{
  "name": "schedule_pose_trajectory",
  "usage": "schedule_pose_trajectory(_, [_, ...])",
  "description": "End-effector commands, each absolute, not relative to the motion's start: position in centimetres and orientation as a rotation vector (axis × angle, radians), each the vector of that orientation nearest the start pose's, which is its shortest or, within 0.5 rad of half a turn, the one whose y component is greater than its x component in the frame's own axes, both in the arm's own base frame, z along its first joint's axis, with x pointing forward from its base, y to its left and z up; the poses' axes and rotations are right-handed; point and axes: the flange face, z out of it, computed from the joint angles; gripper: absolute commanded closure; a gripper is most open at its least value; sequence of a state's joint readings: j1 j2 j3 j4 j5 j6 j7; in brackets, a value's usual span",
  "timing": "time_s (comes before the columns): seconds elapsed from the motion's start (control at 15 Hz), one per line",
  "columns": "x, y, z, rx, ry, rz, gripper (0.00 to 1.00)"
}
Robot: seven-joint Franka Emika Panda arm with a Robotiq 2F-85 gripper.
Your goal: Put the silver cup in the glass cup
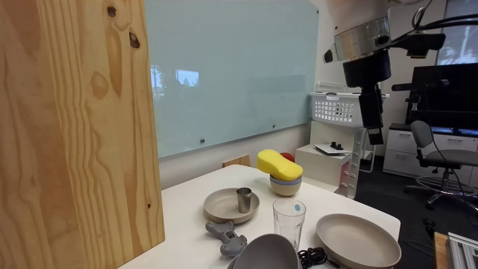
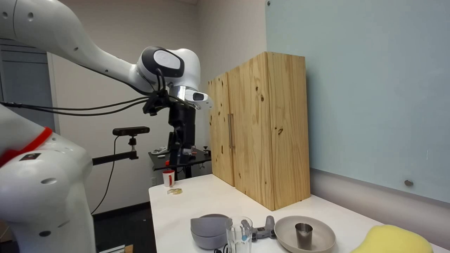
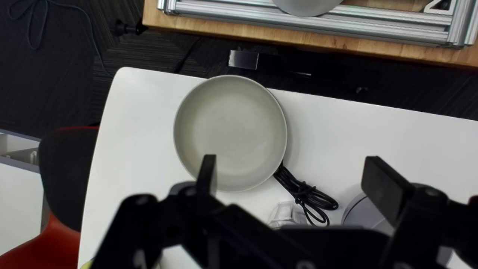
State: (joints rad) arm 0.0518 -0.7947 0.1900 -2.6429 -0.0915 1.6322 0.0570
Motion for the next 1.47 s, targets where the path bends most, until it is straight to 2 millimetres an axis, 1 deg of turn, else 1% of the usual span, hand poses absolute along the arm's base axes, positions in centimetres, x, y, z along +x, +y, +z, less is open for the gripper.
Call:
schedule_pose_trajectory(0.0, [29.6,5.8,46.3,-3.389,-0.227,0.261,0.00])
schedule_pose_trajectory(0.13, [31.1,4.9,46.4,-3.399,-0.220,0.196,0.00])
schedule_pose_trajectory(0.33, [33.2,2.9,46.6,-3.407,-0.201,0.098,0.00])
schedule_pose_trajectory(0.6, [36.7,-1.3,47.2,-3.404,-0.168,-0.023,0.00])
schedule_pose_trajectory(0.73, [39.1,-3.4,47.3,-3.404,-0.134,-0.043,0.00])
schedule_pose_trajectory(0.93, [43.0,-5.2,47.1,-3.378,-0.116,-0.089,0.00])
schedule_pose_trajectory(1.13, [48.2,-6.6,46.1,-3.353,-0.094,-0.104,0.00])
schedule_pose_trajectory(1.27, [51.5,-7.2,45.6,-3.316,-0.104,-0.104,0.00])
schedule_pose_trajectory(1.4, [54.4,-7.5,45.3,-3.248,-0.157,-0.104,0.00])
